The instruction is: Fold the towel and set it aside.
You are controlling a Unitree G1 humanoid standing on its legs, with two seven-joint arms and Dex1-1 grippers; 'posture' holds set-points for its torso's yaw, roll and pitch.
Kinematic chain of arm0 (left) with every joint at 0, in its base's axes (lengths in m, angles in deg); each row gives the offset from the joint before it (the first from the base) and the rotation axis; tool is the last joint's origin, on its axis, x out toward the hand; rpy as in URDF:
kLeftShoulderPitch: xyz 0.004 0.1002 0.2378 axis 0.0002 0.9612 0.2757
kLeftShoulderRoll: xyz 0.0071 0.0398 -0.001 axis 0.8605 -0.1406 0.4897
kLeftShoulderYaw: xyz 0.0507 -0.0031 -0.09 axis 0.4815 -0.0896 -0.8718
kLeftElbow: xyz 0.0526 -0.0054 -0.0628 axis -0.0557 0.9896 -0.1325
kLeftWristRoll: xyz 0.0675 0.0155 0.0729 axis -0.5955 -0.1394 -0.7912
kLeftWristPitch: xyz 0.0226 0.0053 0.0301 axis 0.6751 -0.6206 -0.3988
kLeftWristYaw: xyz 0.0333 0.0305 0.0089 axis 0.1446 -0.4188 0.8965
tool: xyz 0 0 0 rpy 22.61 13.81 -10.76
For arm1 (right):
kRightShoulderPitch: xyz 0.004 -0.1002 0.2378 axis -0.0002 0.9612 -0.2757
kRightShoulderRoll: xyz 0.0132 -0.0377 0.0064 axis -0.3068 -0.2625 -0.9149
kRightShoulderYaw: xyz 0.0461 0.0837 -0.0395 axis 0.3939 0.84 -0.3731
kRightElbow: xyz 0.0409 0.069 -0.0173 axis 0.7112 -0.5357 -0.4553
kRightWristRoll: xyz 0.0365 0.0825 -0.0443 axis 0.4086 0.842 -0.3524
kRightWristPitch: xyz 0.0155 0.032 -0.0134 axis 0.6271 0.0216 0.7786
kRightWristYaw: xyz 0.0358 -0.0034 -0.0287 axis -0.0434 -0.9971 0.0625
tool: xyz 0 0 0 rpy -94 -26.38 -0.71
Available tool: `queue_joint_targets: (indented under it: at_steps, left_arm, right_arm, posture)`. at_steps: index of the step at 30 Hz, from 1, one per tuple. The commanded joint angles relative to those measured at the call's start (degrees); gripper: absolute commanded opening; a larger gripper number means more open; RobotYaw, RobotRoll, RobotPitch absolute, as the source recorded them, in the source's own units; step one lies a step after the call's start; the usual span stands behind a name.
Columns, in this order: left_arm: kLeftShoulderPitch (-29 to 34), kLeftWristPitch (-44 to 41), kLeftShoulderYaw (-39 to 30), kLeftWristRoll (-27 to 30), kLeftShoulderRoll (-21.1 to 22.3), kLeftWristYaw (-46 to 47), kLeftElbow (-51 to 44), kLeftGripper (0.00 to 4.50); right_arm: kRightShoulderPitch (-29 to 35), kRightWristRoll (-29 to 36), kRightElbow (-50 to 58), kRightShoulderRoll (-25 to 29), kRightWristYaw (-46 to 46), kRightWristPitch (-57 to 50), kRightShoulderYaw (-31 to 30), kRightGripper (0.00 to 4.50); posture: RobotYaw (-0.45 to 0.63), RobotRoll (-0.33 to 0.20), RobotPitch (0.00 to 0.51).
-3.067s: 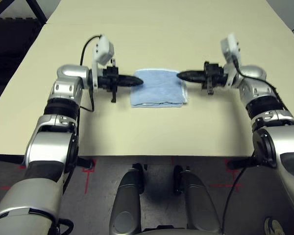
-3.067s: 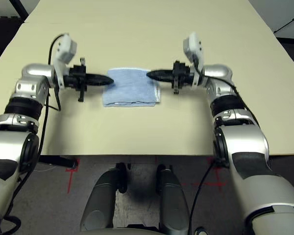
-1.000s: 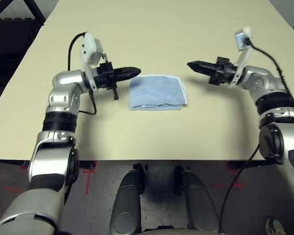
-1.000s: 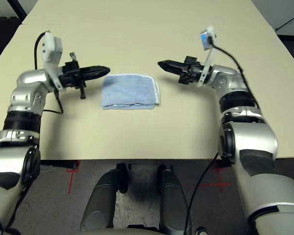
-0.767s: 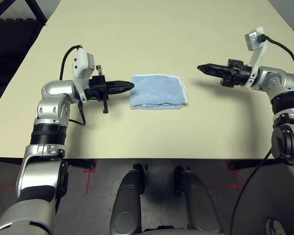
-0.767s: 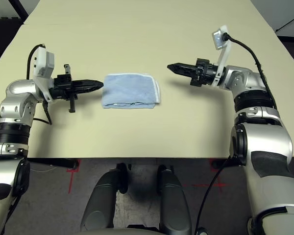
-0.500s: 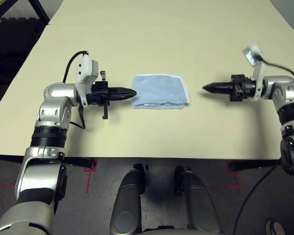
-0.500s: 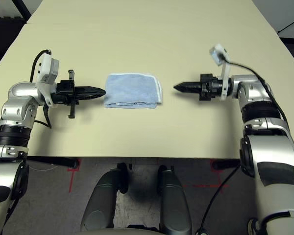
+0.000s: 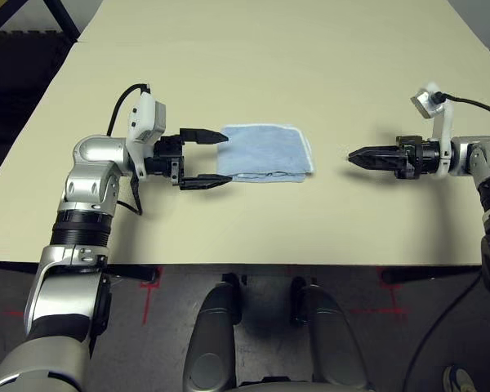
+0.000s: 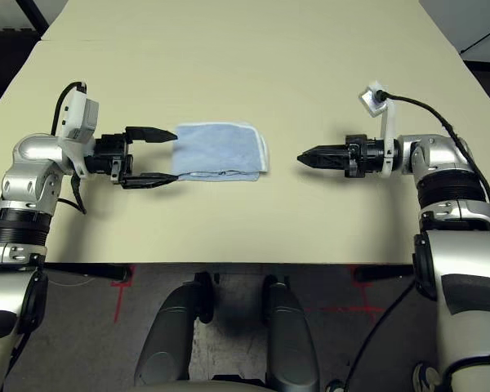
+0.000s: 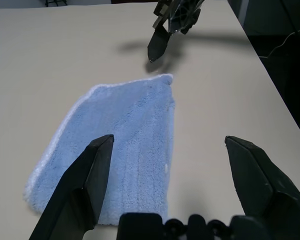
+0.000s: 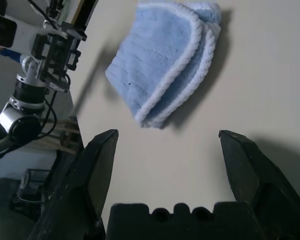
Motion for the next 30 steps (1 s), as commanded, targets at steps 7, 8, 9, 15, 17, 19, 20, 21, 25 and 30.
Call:
queue_joint_targets:
  at_steps: [7,8,9,15,17,19,20,21,25,30]
  left_arm:
    - [1.54,-1.12,1.18,1.20,0.51,-0.03,-4.12,4.50]
    - [1.61,-1.23,1.20,1.22,0.54,0.07,-4.32,4.50]
    - [1.66,-1.32,1.20,1.24,0.57,0.14,-4.48,4.50]
    - [2.16,-2.28,1.12,1.44,1.04,0.36,-5.68,4.50]
    - [2.14,-2.39,1.12,1.42,1.10,0.42,-5.80,4.50]
    - [2.13,-2.42,1.13,1.36,1.14,0.45,-5.83,4.50]
    - [2.12,-2.47,1.15,1.34,1.14,0.48,-5.87,4.50]
    - [2.12,-2.52,1.17,1.33,1.14,0.50,-5.91,4.50]
    - [2.05,-2.69,1.26,1.29,1.11,0.60,-5.95,4.50]
    - [2.10,-2.94,1.33,1.30,1.09,0.83,-6.20,4.50]
  right_arm:
    - [-0.66,6.47,1.49,-7.49,17.71,-16.62,7.40,4.45]
    - [-0.59,6.87,1.38,-8.23,19.77,-17.25,8.35,4.45]
    - [-0.50,7.26,1.51,-8.71,21.35,-17.76,9.11,4.45]
    - [-0.24,10.22,2.89,-12.55,29.13,-21.54,12.54,4.45]
    - [-0.08,11.09,3.64,-13.37,30.89,-22.50,13.07,4.45]
    - [0.01,11.79,4.15,-14.15,32.27,-23.32,13.39,4.45]
    - [0.01,12.13,4.36,-14.52,32.85,-23.73,13.37,4.45]
    - [-0.02,12.54,4.60,-14.85,33.34,-24.12,13.36,4.45]
    - [-0.98,13.74,4.55,-16.72,36.34,-25.13,14.11,4.45]
    - [-2.14,14.45,3.31,-18.94,39.68,-24.19,15.30,4.45]
  posture:
    - [-0.01,0.000,0.244]
    - [0.00,0.000,0.245]
    - [0.00,0.000,0.245]
    - [0.01,0.000,0.250]
    - [0.01,0.000,0.250]
    - [0.01,0.000,0.250]
    - [0.01,0.000,0.254]
    - [0.01,0.000,0.254]
    - [0.02,0.000,0.255]
    - [0.02,0.000,0.256]
